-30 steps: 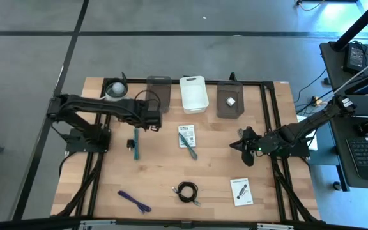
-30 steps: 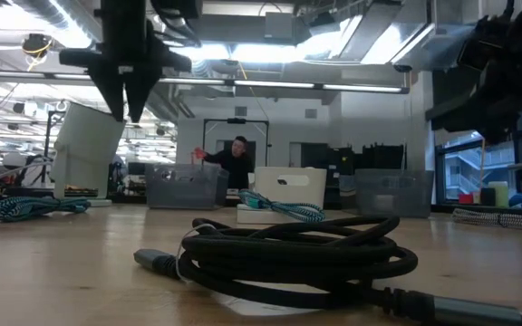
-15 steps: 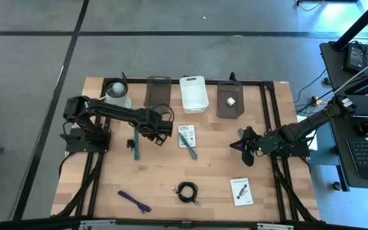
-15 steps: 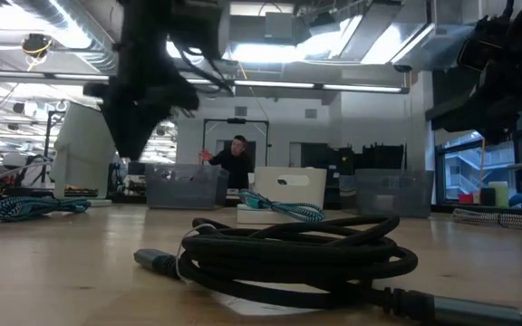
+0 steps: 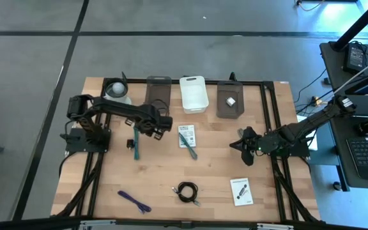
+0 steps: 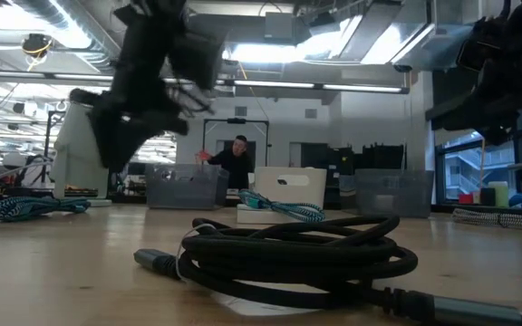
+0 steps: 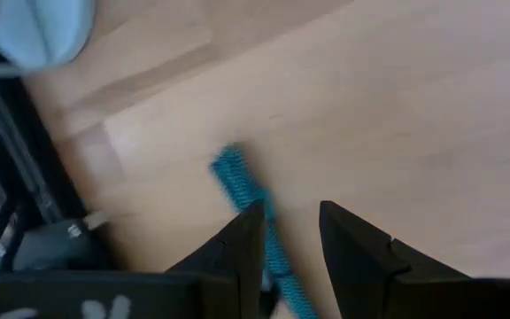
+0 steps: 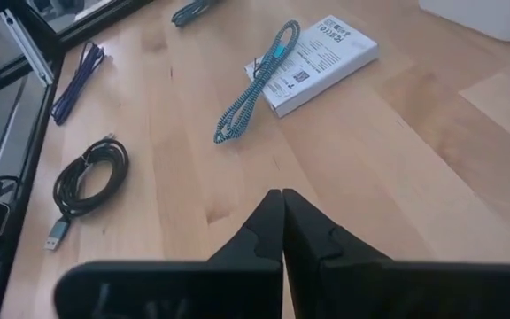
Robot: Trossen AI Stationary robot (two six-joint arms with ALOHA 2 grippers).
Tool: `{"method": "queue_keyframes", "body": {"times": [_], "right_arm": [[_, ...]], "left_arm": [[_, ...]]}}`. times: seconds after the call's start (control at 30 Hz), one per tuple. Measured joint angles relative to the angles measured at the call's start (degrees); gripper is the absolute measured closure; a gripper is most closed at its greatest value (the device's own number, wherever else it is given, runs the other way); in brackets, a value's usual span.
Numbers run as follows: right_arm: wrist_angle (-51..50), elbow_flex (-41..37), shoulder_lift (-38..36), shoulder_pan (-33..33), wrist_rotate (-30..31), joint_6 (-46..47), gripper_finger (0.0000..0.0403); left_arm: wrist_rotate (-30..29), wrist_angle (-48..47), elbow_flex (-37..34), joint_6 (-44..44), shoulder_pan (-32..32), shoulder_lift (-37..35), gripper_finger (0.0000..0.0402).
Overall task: Pick and place items into bin
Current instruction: Put the left blue charger cable into the left black bin
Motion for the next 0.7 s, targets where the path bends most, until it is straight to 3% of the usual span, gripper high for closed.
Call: {"method": "queue_keyframes", "body": {"times": [0.3,0.47,0.7], "right_arm": [[1.85,0.0,0.03,0.0,0.0,1.65,0.0402],[2.0,0.0,0.03,0.0,0.0,1.61,0.0402],[2.0,0.0,0.03,0.0,0.0,1.55,0.0402]], "left_arm": [[4.85,9.53,-14.07,-8.19,3.66,-10.34,0.0297],[3.69,10.97,-16.93,-12.11,4.11,-14.05,0.0297],[4.13,11.25,-18.41,-15.91,4.2,-14.04,0.0297]]}}
